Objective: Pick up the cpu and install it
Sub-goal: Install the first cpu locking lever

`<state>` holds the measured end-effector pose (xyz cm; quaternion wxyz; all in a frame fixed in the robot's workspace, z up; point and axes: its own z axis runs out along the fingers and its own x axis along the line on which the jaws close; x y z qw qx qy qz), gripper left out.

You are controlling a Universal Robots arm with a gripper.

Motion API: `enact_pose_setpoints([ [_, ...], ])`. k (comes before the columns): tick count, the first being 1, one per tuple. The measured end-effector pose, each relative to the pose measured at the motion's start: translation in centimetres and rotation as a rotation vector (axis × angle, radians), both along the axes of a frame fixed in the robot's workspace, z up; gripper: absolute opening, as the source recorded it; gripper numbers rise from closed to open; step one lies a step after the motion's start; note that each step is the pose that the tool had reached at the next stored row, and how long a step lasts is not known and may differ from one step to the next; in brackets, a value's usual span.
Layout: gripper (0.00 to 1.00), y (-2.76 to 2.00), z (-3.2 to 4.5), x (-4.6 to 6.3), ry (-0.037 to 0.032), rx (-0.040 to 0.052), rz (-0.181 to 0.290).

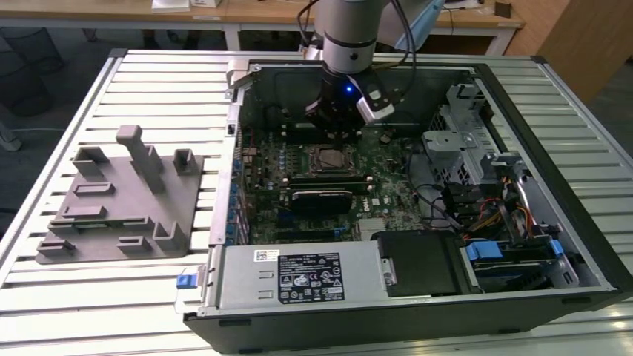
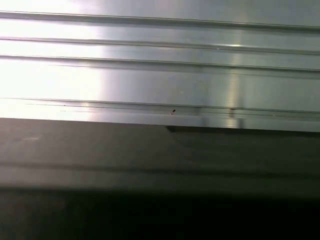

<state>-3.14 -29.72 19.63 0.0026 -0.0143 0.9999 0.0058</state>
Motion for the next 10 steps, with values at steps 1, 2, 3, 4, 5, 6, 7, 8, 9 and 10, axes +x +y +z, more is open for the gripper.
enact_pose_setpoints([
  [1,0.11,0.00,0.01,0.00,0.0004,0.0049,0.000],
  [2,0.11,0.03,-0.02,0.02,0.0000,0.0103,0.000],
  [3,0.11,0.06,-0.04,0.03,-0.0006,0.0163,0.000],
  [4,0.11,0.07,-0.04,0.04,-0.0010,0.0209,0.000],
  [5,0.11,0.06,-0.02,0.04,-0.0011,0.0249,0.000],
  [6,0.11,0.06,0.02,0.03,-0.0009,0.0286,0.000],
  [7,0.11,0.05,0.09,0.03,-0.0007,0.0308,0.000],
  [8,0.11,0.05,0.23,0.02,-0.0005,0.0323,0.000],
  [9,0.11,0.05,0.42,0.03,-0.0008,0.0332,0.000],
  [10,0.11,0.05,0.65,0.02,-0.0005,0.0330,0.000],
])
